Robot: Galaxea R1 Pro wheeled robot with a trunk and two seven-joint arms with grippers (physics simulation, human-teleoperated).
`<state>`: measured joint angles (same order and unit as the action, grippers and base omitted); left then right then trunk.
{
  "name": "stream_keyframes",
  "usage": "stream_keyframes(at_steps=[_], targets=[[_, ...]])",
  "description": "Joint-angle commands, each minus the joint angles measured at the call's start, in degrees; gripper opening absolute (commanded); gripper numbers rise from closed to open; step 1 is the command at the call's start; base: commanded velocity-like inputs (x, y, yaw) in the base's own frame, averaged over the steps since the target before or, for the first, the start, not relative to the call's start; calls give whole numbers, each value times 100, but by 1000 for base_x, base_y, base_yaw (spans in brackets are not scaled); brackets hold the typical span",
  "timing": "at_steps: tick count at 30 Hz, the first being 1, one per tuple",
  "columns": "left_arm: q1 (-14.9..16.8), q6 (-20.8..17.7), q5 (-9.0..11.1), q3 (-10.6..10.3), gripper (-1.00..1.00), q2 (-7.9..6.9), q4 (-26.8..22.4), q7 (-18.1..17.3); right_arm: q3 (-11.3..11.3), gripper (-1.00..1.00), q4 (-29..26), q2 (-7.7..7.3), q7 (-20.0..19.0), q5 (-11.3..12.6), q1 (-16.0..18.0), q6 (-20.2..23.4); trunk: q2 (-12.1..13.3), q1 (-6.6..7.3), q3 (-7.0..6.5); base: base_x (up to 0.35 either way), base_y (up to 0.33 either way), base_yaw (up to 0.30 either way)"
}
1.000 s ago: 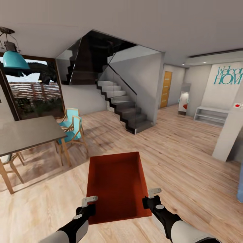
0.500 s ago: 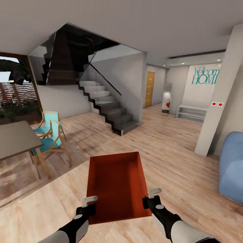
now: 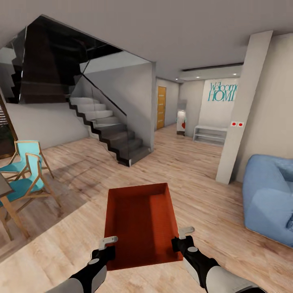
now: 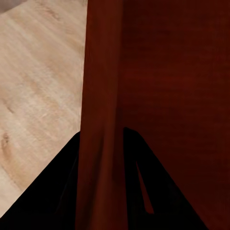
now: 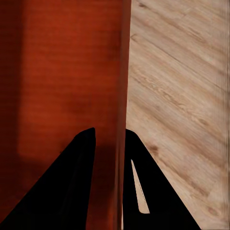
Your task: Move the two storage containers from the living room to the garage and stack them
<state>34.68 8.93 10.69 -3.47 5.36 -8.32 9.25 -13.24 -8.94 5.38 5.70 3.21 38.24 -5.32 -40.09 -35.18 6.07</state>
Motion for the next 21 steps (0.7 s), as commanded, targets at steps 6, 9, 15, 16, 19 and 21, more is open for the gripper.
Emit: stream_keyframes(at_steps=[6,9,15,16,19,21], targets=[[3,29,74,373,-100,0,15,191,208,-100,-81,23,-7,391,8,-452,-8,-5,10,322,0,-286],[3,29,74,373,-100,0,15,191,208,-100,-81,24,-7,391,8,-452,-8,-5,10,321,0,-286],[3,29,74,373,-100,0,15,190,208,-100,-81,31,-7,391,8,-452,-8,-5,10,322,0,-286],[3,29,74,373,-100,0,15,190,208,-100,-81,28,-7,391,8,-452,-8,-5,10,322,0,-286],[3,29,74,373,-100,0,15,190,208,-100,-81,26,-7,391,8,-452,-8,-5,10,322,0,-286],[3,29,74,373,-100,0,15,190,208,-100,-81,28,-7,391,8,-452,-8,-5,10,322,0,-286]])
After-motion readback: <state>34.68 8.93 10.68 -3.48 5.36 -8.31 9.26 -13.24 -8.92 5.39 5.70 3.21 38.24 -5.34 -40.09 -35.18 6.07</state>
